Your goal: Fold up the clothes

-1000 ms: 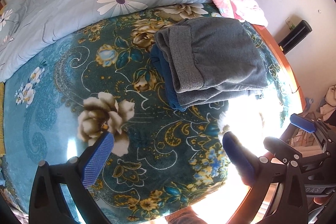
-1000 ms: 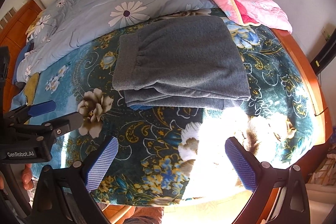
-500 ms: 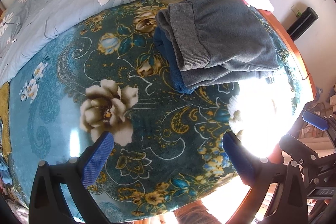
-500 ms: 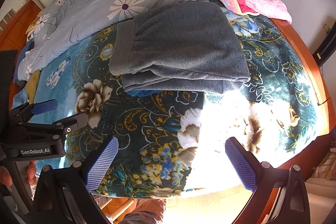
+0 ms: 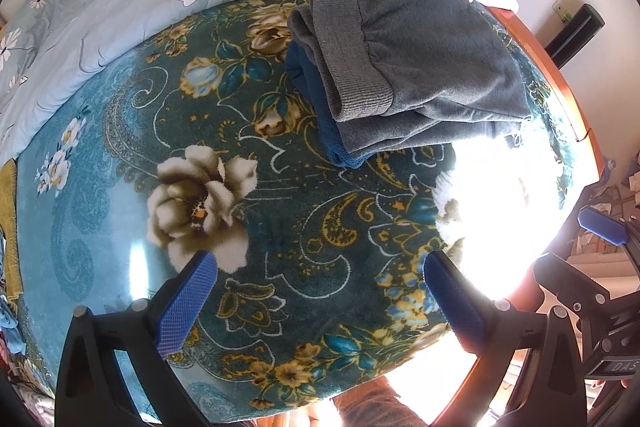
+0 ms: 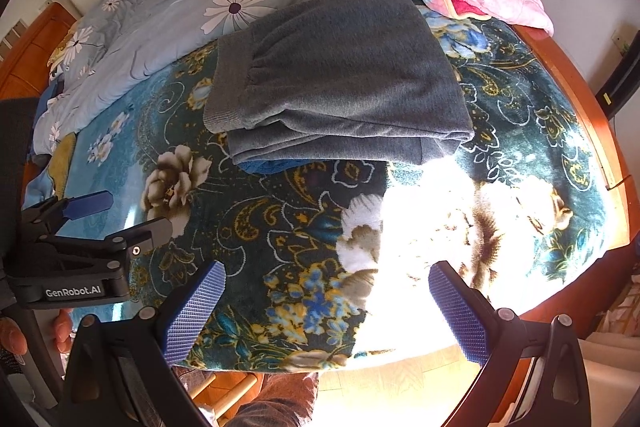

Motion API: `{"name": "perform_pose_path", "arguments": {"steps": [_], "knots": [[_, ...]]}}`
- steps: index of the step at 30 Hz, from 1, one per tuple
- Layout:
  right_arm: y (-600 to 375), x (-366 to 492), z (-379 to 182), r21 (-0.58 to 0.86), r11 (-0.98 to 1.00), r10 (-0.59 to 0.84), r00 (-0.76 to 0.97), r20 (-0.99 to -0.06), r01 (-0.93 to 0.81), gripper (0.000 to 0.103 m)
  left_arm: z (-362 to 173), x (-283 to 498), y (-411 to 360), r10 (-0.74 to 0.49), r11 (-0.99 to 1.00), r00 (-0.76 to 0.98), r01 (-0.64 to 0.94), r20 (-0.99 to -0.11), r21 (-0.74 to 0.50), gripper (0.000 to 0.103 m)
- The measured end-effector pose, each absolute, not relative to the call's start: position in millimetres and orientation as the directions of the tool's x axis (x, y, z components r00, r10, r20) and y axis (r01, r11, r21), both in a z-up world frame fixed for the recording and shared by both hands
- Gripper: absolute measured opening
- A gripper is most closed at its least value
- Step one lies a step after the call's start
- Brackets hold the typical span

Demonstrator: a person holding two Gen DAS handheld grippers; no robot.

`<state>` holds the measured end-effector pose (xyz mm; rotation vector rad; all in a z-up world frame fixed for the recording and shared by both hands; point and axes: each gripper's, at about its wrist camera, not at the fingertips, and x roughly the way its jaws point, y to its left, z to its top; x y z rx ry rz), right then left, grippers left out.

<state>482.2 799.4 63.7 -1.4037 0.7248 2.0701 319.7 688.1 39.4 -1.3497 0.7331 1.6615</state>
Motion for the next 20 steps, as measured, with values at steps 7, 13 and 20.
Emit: {"name": "perform_pose_path", "arguments": {"steps": [7,13,20], "knots": [[801.4,479.3,63.6,0.135,-0.715,0.127,-0.318,-0.94,-0.686,0.103,38.3,317.2,690.1,0.245,-0.467,-0.054,-0.882,-0.968,-0.069,0.103],[803.5,475.5,64.4,0.134,-0.716,0.128,-0.318,-0.94,-0.685,0.103,37.7,314.2,692.1,0.25,-0.467,-0.057,-0.881,-0.967,-0.069,0.103],[807.1,471.1,64.3,0.133,-0.716,0.128,-0.316,-0.94,-0.685,0.103,37.1,310.8,693.2,0.255,-0.473,-0.065,-0.879,-0.965,-0.066,0.103]]}}
